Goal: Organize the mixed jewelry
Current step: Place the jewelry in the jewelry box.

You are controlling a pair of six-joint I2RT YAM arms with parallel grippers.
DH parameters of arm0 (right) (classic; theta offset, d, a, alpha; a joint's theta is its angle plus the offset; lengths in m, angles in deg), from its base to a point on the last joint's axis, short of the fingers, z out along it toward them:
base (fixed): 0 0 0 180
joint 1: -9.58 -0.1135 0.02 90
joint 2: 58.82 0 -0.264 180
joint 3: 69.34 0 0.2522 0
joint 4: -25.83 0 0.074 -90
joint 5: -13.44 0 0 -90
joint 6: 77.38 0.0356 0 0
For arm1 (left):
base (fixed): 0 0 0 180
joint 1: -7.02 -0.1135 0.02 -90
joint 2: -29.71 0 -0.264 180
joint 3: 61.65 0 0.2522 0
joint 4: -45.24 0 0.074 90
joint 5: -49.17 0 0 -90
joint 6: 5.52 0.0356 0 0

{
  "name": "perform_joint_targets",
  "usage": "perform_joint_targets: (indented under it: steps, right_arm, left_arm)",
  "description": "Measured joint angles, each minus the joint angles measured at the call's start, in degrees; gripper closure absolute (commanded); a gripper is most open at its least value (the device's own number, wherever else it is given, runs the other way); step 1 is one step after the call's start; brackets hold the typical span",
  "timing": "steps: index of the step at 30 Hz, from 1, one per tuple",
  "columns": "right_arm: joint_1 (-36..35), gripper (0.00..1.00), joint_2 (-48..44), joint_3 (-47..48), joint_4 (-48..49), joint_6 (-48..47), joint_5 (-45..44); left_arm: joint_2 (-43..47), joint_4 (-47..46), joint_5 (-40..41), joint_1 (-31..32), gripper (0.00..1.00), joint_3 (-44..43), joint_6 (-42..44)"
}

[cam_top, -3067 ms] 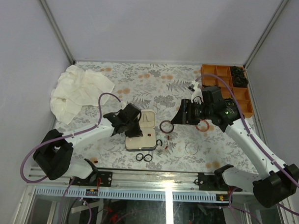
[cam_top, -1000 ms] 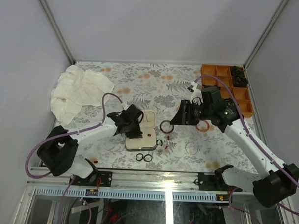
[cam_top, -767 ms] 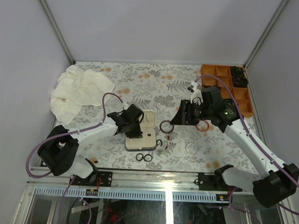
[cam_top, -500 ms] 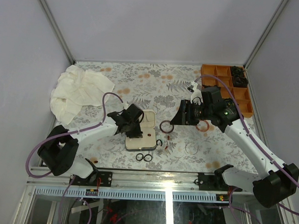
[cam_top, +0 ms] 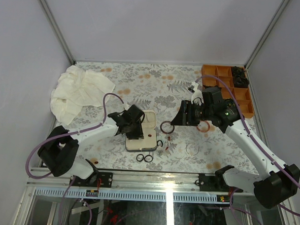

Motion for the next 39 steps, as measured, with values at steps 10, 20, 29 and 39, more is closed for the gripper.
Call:
perform_joint_targets:
  steps: [10, 20, 29, 39]
  right_arm:
    - [0.00, 0.39, 0.13, 0.02, -0.04, -0.02, -0.02]
    - [0.00, 0.39, 0.17, 2.14, -2.12, -0.63, -2.43]
    - [0.00, 0.39, -0.04, 3.58, -2.64, 0.87, -4.83]
    - [0.00, 0.35, 0.90, 7.19, -2.86, 2.58, -5.60]
  left_arm:
    - [2.38, 1.38, -0.02, 0.68, 0.59, -1.29, -0.09]
    - [12.76, 4.33, 0.79, 1.66, 0.56, -4.33, -1.40]
    - [26.77, 9.42, 1.70, 2.43, 0.57, -3.93, -5.05]
    - [43.36, 9.14, 2.86, 11.32, 0.72, 12.68, -16.87]
